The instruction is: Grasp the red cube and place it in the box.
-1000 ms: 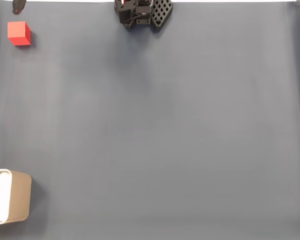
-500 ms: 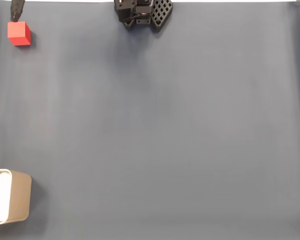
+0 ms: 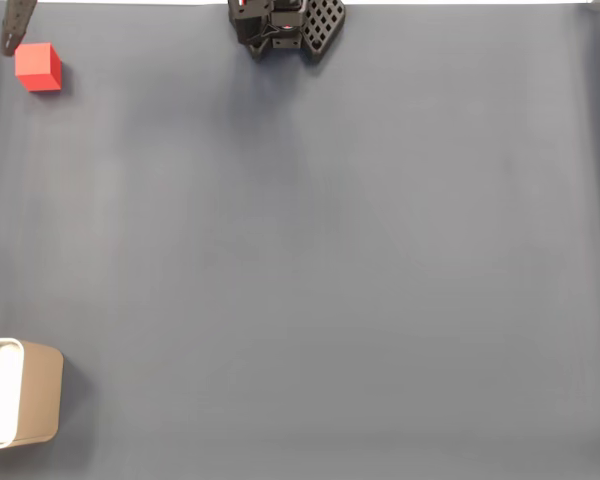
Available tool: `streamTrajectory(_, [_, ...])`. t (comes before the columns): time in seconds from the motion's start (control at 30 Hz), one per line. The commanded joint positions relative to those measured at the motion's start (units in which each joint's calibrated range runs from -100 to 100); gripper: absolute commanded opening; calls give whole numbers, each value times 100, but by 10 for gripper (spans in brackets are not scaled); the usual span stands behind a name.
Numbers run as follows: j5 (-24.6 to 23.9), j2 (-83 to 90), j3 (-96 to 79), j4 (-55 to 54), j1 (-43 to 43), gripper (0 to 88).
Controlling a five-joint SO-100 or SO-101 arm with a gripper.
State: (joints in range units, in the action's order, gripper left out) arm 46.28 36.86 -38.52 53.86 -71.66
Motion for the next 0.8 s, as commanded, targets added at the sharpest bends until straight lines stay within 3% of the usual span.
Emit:
streamTrajectory(0.0, [54,14,-72,-410,-71,319])
streamTrajectory(0.77, [215,178,-1714,-2017,-135,327])
